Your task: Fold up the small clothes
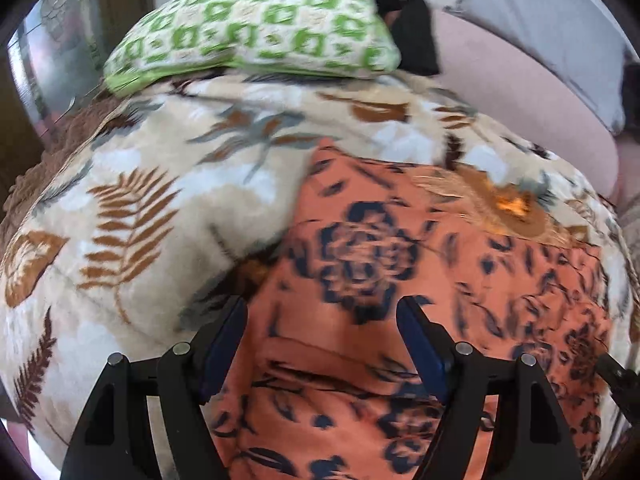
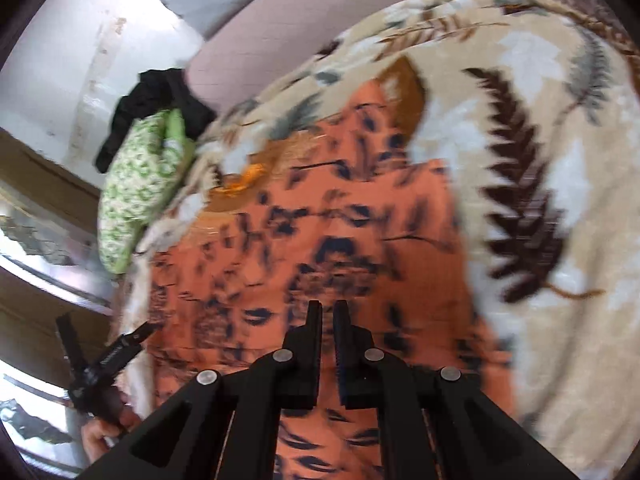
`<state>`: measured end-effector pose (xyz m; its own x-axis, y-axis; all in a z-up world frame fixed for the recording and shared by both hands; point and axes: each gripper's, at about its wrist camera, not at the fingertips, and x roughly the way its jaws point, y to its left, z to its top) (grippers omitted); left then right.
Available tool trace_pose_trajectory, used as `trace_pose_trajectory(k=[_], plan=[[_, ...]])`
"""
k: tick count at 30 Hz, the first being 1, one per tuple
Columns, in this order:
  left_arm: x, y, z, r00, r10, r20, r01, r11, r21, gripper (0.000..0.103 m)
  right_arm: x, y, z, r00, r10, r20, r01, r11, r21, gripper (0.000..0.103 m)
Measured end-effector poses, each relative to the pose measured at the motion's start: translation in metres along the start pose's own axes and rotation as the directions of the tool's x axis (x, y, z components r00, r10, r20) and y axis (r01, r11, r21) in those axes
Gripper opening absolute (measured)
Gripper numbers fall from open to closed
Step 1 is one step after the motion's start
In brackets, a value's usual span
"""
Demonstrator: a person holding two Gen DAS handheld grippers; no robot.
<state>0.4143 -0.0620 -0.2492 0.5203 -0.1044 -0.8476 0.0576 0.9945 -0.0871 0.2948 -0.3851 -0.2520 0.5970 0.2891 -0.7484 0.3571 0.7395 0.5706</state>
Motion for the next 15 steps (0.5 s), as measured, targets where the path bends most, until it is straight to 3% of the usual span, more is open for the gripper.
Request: trace_pose_trajectory(k=[3, 6, 10, 12, 15], plan=[[0.003, -0.020, -0.007, 1.000, -0.015, -0.011, 0.015, 0.998, 0.059, 0.078, 0.016, 0.026, -0.003, 0.997, 0.075, -0.034, -0.076, 0.996, -0.044, 0.007], [0.006, -0.044, -0.017, 0.998, 0.060, 0.021, -0.063, 0.979, 0.193, 0.078, 0.042, 0.052, -0.011, 0.990, 0.105, -0.091, -0.113, 0.990, -0.085, 0.007], [0.019, -0.048, -0.026, 0.983, 0.181, 0.034, -0.183, 0.937, 0.298, 0.079, 0.073, 0.069, -0.029, 0.989, 0.037, -0.144, -0.062, 0.984, -0.168, 0.009], [0.024, -0.041, -0.029, 0.978, 0.204, 0.039, -0.206, 0.928, 0.310, 0.080, 0.075, 0.069, -0.036, 0.989, 0.025, -0.148, -0.055, 0.978, -0.201, 0.009], [0.025, -0.028, -0.026, 0.984, 0.179, 0.010, -0.175, 0.947, 0.269, 0.082, 0.075, 0.065, -0.040, 0.975, 0.025, -0.219, -0.071, 0.976, -0.205, 0.009]])
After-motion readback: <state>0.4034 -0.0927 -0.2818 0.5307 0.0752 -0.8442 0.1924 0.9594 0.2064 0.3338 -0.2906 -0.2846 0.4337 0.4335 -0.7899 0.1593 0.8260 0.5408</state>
